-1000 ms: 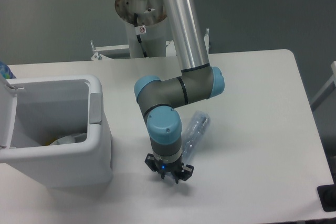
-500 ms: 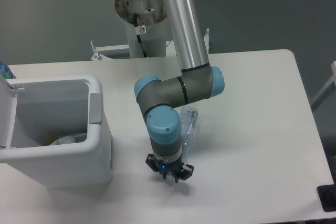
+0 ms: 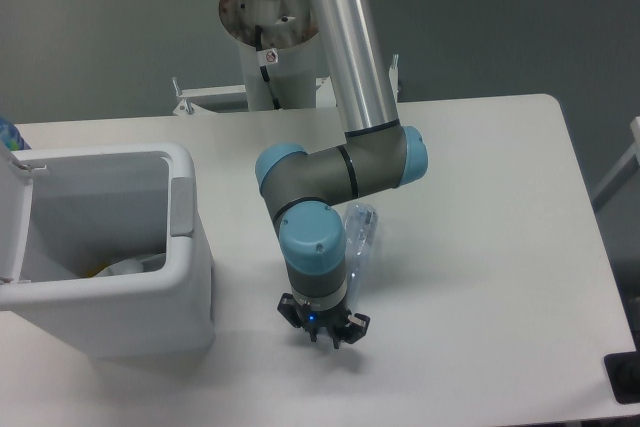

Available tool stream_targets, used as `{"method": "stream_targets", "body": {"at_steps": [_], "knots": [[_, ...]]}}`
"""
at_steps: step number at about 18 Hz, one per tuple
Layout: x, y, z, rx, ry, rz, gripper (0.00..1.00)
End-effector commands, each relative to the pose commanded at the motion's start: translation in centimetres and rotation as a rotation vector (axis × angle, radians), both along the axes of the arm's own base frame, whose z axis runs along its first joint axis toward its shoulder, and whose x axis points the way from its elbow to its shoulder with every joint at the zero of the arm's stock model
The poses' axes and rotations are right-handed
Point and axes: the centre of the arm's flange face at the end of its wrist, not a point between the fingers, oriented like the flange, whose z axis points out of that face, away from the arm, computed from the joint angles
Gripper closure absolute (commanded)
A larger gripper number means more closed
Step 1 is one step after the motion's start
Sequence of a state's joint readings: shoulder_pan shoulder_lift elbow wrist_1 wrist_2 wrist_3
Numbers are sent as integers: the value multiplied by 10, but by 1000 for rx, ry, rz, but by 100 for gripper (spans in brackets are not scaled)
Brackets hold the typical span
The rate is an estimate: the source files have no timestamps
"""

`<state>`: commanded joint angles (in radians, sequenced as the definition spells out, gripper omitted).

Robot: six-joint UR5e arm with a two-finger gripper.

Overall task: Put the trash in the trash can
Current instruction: 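Close the gripper on the bottle cap end, then lift the bottle upright and carry it over the trash bin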

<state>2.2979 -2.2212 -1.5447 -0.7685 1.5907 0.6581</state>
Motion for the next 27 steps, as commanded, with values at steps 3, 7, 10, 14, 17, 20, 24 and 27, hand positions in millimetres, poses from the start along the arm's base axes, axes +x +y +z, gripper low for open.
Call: {"method": "stream_targets", "body": {"at_steps": [3,7,10,14,17,20,24,27], "knots": [[-1,1,6,7,6,-1,65],[0,-1,15,15,13,-2,67],[0,-1,18,20,17,-2,67],[-17,-3,46,61,46,24,67],[-50,-9,78,136,61,75,67],[-73,-7,112,246,42,135,67],[-98,-3,164,397,22,187,67],[-105,2,195,471,40,239,67]]}}
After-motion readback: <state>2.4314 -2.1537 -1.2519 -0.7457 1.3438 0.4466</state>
